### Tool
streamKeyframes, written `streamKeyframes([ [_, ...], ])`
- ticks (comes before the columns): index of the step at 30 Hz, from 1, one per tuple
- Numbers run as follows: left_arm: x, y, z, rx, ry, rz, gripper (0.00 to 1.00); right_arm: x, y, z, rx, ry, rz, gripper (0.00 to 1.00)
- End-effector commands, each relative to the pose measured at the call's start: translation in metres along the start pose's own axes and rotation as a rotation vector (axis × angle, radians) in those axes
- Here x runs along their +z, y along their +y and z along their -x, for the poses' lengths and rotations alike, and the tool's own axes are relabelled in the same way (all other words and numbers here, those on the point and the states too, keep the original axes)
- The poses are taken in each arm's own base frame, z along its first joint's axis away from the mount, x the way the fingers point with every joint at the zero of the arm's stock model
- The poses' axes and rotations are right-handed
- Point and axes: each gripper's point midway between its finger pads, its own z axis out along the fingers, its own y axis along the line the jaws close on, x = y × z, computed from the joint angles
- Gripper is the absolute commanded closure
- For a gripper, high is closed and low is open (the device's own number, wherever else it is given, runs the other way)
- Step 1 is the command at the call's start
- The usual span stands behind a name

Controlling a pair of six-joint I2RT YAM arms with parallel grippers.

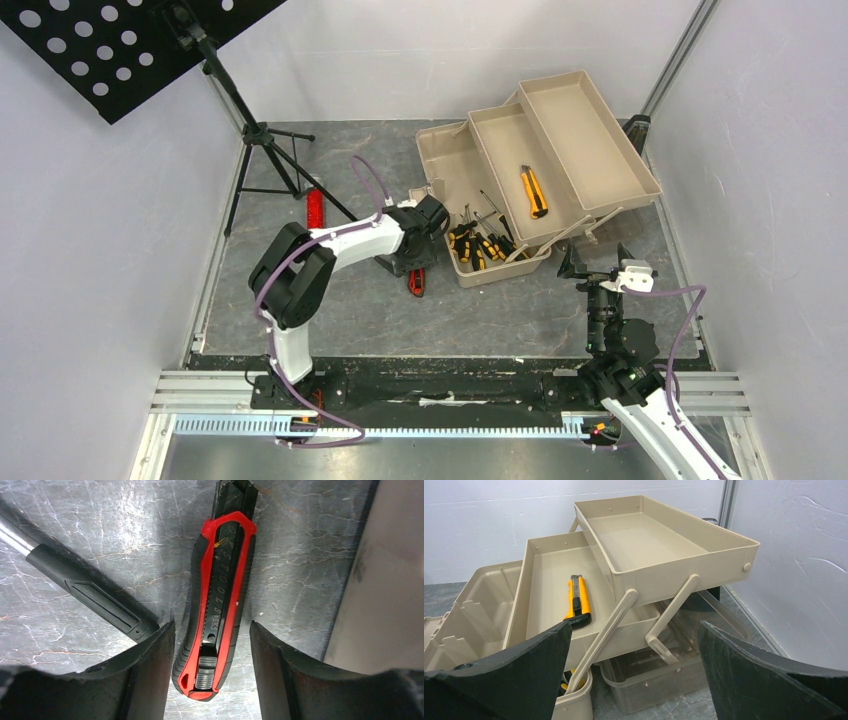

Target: Pack the tool kit

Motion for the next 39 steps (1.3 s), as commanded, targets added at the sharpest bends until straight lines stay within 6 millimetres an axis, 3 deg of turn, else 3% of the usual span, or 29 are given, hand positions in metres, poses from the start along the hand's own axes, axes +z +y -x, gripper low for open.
streamKeyframes([
  [1, 0.008, 0.0, -0.004, 0.027, 0.013, -0.006, 0.39, -0.003, -0.009, 0.023, 0.067, -0.086, -0.03, 0.02],
  [6, 0.003, 0.003, -0.013, -0.008, 0.043, -0.033, 0.55, -0.003, -0.009, 0.022, 0.065, -0.084, -0.031, 0.02],
  [12, -0.026, -0.004, -0.011, -0.085, 0.014, -0.158, 0.67, -0.003, -0.008, 0.023, 0.068, -0.087, -0.028, 0.02],
  [23, -0.103, -0.025, 0.023, -0.23, -0.149, -0.461, 0.88, -0.003, -0.008, 0.023, 0.07, -0.088, -0.028, 0.02],
  [29, -0.151, -0.026, 0.056, -0.322, -0.312, -0.599, 0.9, -0.003, -0.008, 0.023, 0.07, -0.089, -0.026, 0.02],
  [34, -0.188, -0.058, 0.079, -0.324, -0.344, -0.742, 0.9, -0.003, -0.008, 0.023, 0.073, -0.09, -0.025, 0.02],
  [39, -0.206, -0.116, 0.096, -0.298, -0.306, -0.88, 0.9, -0.004, -0.008, 0.024, 0.075, -0.092, -0.027, 0.02],
])
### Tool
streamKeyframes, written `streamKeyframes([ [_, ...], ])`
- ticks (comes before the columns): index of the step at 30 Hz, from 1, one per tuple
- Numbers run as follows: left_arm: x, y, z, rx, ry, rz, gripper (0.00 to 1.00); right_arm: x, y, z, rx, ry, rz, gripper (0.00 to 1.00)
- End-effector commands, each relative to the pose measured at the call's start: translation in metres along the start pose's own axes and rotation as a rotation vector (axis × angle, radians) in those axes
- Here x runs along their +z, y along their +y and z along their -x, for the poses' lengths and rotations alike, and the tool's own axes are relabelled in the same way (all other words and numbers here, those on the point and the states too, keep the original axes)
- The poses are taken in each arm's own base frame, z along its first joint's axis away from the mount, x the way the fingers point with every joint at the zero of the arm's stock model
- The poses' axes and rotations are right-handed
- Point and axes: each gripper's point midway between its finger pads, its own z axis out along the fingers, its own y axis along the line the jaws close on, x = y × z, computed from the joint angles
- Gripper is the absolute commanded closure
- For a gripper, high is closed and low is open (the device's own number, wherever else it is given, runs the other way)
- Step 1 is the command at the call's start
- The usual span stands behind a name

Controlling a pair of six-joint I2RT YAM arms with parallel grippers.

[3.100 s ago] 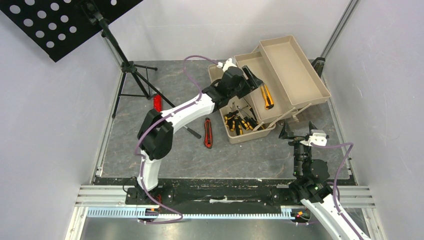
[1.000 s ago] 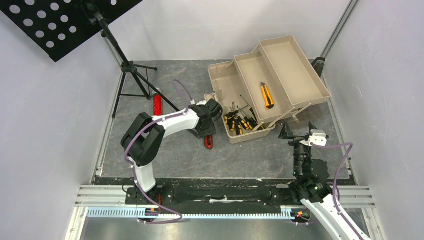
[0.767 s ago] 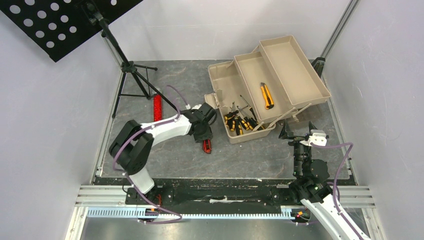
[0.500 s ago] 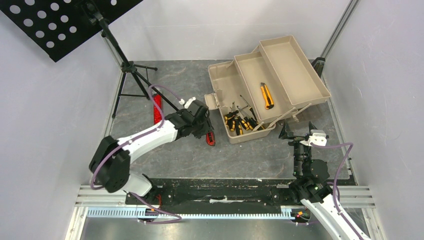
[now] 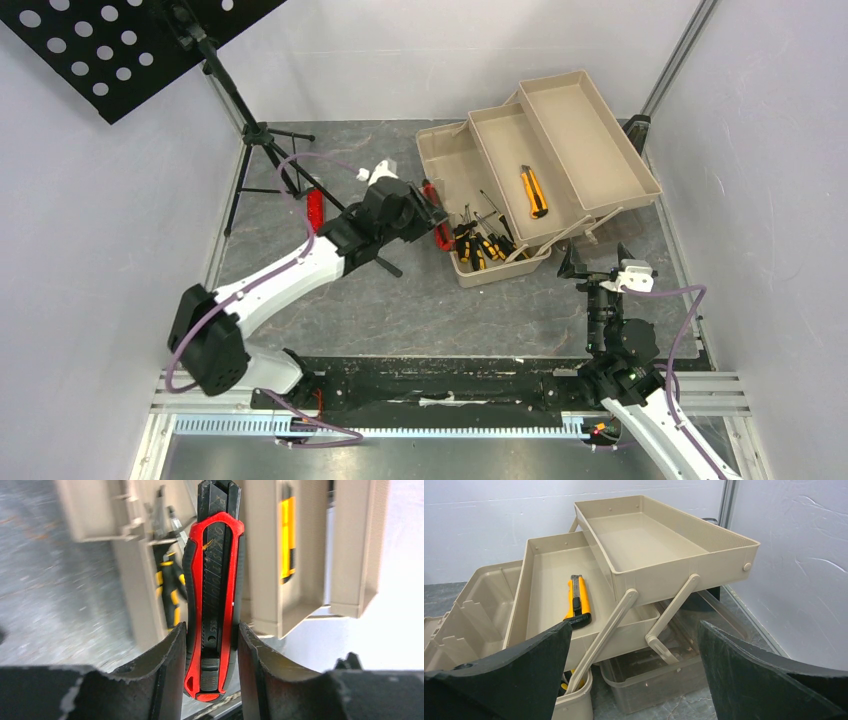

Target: Pack the tool kit

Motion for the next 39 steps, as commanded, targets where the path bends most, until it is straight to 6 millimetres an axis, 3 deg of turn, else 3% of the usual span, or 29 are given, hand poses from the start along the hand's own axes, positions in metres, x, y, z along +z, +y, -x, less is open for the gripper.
streamKeyframes([
  [1, 0.016, -0.088, 0.016, -0.054, 0.001, -0.233, 0.9, -0.004, -0.008, 0.024, 0.074, -0.091, -0.026, 0.02],
  [5, 0.037, -0.13, 0.016, -0.044, 0.023, -0.312, 0.9, -0.004, -0.008, 0.023, 0.073, -0.09, -0.027, 0.02],
  [12, 0.079, -0.174, 0.003, -0.027, 0.073, -0.365, 0.88, -0.004, -0.01, 0.024, 0.073, -0.091, -0.034, 0.02],
  [20, 0.132, -0.174, -0.019, -0.038, 0.101, -0.311, 0.84, -0.004, -0.011, 0.023, 0.072, -0.091, -0.039, 0.02],
  [25, 0.148, -0.166, -0.022, -0.039, 0.09, -0.254, 0.7, -0.004, -0.012, 0.023, 0.072, -0.091, -0.044, 0.02],
  [35, 0.141, -0.157, -0.014, -0.044, 0.052, -0.208, 0.28, -0.004, -0.011, 0.023, 0.071, -0.089, -0.041, 0.02],
  [39, 0.133, -0.164, -0.01, -0.048, 0.046, -0.234, 0.25, -0.004, -0.011, 0.023, 0.069, -0.087, -0.042, 0.02],
])
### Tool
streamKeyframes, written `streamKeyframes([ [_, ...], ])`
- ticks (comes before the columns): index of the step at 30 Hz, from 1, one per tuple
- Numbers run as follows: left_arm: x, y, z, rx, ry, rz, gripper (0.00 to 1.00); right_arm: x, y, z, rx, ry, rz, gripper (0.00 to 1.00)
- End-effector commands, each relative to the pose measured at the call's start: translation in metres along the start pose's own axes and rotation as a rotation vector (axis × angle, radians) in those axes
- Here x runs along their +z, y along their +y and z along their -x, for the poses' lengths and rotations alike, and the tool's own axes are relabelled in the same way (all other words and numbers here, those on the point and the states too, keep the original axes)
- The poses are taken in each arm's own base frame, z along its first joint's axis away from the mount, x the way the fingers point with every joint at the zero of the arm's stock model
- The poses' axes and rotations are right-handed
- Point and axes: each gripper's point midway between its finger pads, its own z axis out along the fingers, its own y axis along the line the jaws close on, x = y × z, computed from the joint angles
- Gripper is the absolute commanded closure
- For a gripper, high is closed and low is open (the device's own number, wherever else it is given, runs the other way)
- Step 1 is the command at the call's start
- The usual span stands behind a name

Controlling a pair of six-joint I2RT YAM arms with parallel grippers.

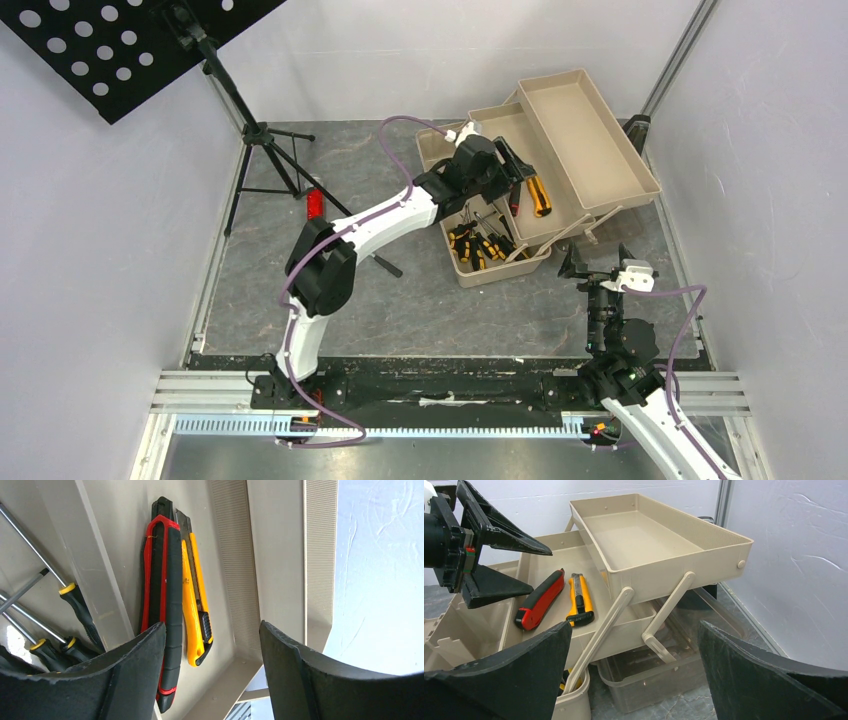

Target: Pack the tool kit

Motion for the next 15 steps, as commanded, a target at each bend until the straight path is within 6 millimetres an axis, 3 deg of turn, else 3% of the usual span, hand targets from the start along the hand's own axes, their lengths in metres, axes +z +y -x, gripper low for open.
streamKeyframes([
  [1, -0.023, -0.027, 0.017, -0.015, -0.049, -0.046, 0.25, -0.004, -0.008, 0.024, 0.072, -0.091, -0.025, 0.02],
  [7, -0.055, -0.05, 0.035, 0.033, -0.102, -0.101, 0.25, -0.003, -0.007, 0.029, 0.066, -0.086, -0.019, 0.02],
  [11, -0.091, -0.053, 0.053, 0.103, -0.158, -0.09, 0.25, 0.0, -0.007, 0.039, 0.053, -0.066, -0.013, 0.02],
  [15, -0.13, -0.032, 0.072, 0.166, -0.207, -0.017, 0.25, 0.005, -0.002, 0.055, 0.021, -0.007, 0.013, 0.01],
])
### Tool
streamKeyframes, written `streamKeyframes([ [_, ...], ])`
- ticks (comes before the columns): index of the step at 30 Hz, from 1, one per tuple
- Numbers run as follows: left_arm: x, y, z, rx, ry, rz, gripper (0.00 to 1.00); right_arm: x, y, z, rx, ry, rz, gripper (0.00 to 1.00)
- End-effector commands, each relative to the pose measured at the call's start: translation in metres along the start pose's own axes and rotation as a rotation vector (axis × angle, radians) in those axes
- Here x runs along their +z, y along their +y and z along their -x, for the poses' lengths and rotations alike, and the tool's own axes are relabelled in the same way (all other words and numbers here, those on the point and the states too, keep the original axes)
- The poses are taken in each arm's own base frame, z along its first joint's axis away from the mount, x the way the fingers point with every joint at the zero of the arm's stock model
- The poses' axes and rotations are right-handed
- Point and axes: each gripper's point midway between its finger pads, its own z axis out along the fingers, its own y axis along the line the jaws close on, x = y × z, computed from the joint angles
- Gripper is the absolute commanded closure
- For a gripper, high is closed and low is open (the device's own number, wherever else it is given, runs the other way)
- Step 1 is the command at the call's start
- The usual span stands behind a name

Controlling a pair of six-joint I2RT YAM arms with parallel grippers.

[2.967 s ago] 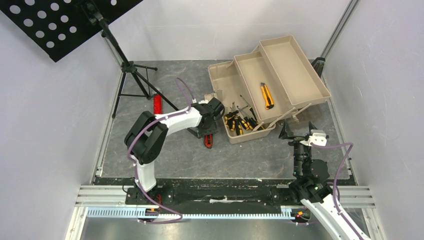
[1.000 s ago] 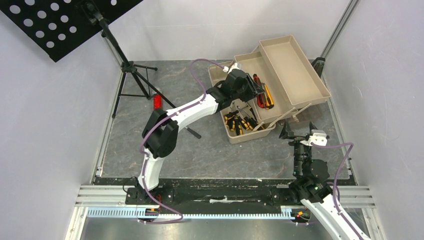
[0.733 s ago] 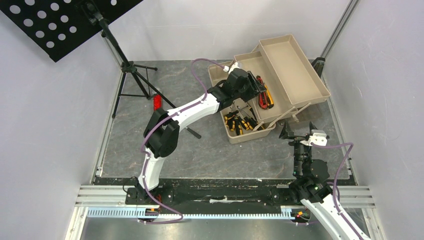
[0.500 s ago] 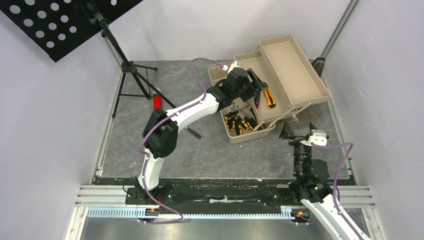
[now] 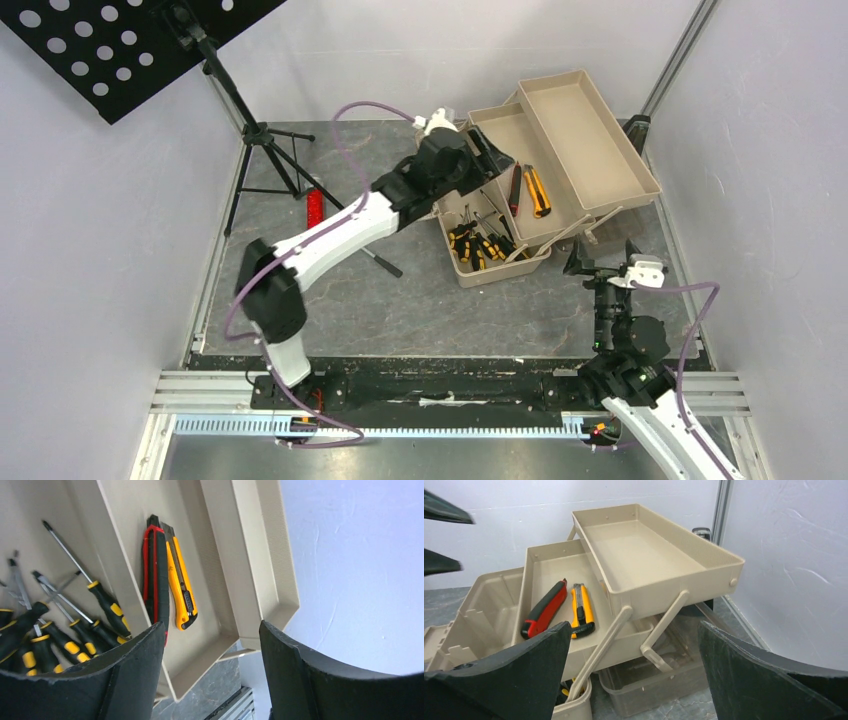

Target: Pack the tool kit

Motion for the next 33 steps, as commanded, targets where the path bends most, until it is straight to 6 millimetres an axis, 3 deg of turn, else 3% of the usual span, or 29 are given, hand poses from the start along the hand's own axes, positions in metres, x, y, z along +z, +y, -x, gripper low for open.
streamKeyframes([
  [1, -0.061, 0.002, 0.051, 0.118, -0.124, 0.039, 0.25, 0.005, 0.0, 0.046, 0.016, -0.001, 0.019, 0.01],
  [4, -0.094, 0.029, 0.067, 0.152, -0.148, 0.119, 0.25, 0.009, 0.003, 0.061, -0.027, 0.041, 0.042, 0.01],
  [11, -0.165, 0.131, 0.083, 0.123, -0.184, 0.346, 0.24, 0.021, 0.034, 0.098, -0.1, 0.095, 0.21, 0.06],
  [14, -0.195, 0.18, 0.078, 0.118, -0.176, 0.487, 0.21, 0.027, 0.061, 0.091, -0.145, 0.162, 0.327, 0.05],
  [19, -0.233, 0.237, 0.069, 0.126, -0.151, 0.641, 0.16, 0.031, 0.105, 0.062, -0.209, 0.335, 0.522, 0.03],
  [24, -0.263, 0.259, 0.075, 0.173, -0.151, 0.722, 0.12, 0.024, 0.153, 0.033, -0.161, 0.481, 0.721, 0.03],
  [28, -0.288, 0.258, 0.095, 0.258, -0.2, 0.768, 0.08, 0.01, 0.197, 0.012, -0.135, 0.574, 0.855, 0.06],
  [33, -0.322, 0.256, 0.119, 0.357, -0.325, 0.834, 0.03, -0.014, 0.258, -0.006, -0.251, 0.631, 0.942, 0.06],
])
